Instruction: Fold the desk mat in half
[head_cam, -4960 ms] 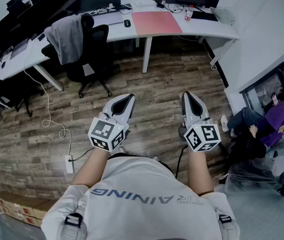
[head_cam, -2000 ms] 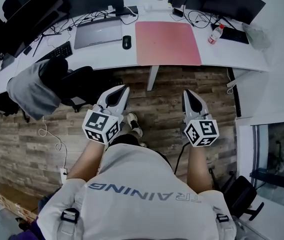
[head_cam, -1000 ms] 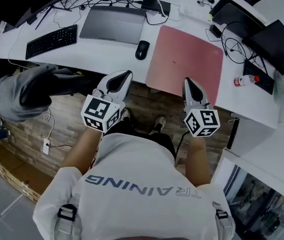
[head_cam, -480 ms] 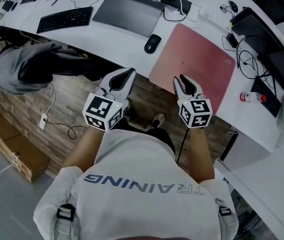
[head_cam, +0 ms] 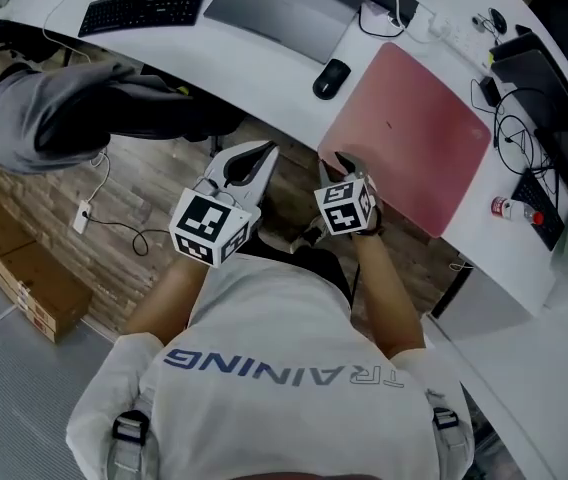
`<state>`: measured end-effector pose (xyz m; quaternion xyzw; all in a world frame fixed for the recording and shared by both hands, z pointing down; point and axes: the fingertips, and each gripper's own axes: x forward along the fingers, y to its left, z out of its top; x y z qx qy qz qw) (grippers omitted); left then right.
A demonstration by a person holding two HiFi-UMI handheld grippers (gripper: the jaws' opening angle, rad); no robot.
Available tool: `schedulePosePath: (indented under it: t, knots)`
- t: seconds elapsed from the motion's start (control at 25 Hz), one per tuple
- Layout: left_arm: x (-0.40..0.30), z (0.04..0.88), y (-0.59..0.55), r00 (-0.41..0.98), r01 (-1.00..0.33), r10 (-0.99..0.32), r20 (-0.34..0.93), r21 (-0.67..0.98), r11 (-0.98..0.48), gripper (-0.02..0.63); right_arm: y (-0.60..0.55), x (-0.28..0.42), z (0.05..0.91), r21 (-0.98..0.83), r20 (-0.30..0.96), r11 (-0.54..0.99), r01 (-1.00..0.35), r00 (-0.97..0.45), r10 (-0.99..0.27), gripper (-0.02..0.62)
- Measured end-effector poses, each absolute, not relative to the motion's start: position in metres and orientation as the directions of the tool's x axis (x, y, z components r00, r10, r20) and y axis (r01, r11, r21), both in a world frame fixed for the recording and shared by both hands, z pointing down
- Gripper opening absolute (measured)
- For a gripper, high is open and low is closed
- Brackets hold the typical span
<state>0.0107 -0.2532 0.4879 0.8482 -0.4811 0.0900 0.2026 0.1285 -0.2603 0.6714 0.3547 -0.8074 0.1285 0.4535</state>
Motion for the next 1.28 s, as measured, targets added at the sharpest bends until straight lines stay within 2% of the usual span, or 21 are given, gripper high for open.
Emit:
schedulePosePath:
  t: [0.28,0.44,0.56,0.76,0.84,0.96,1.12,1.28]
  knots:
    - [-0.005,0.495,-0.256,0.517,-0.855,-0.778,0.357,0.267,-0.445,0.003,-0.261,0.115,0.723,0.231,0.877,0.760,-0.607,-0.209,-0.433,0.143]
    - [-0.016,0.499,-0.255,0.504,-0.862,-0.782,0.367,0.270,-0.429,0.003,-0.263,0.117,0.737,0.318,0.874,0.760,-0.567,-0.135,-0.466,0.139]
    - [-0.021,0.502,-0.251,0.502,-0.863,-0.779,0.377,0.274,-0.424,0.003,-0.266,0.118,0.739,0.393,0.855,0.746,-0.538,-0.086,-0.512,0.100]
    - [-0.021,0.503,-0.247,0.512,-0.857,-0.772,0.376,0.278,-0.433,0.003,-0.265,0.116,0.737,0.392,0.857,0.751,-0.532,-0.085,-0.508,0.086]
    - [-0.019,0.500,-0.248,0.522,-0.852,-0.769,0.370,0.278,-0.445,0.003,-0.264,0.116,0.731,0.395,0.852,0.753,-0.526,-0.095,-0.514,0.041]
    - [-0.013,0.495,-0.250,0.536,-0.843,-0.762,0.363,0.273,-0.463,0.003,-0.267,0.119,0.719,0.367,0.841,0.719,-0.590,-0.120,-0.528,0.028]
    - [0.001,0.489,-0.253,0.564,-0.826,-0.745,0.357,0.267,-0.497,0.003,-0.271,0.132,0.695,0.228,0.821,0.626,-0.746,-0.199,-0.536,0.027]
    - [0.027,0.481,-0.257,0.606,-0.796,-0.716,0.348,0.259,-0.548,0.003,-0.276,0.162,0.662,0.232,0.754,0.531,-0.815,-0.195,-0.627,0.026]
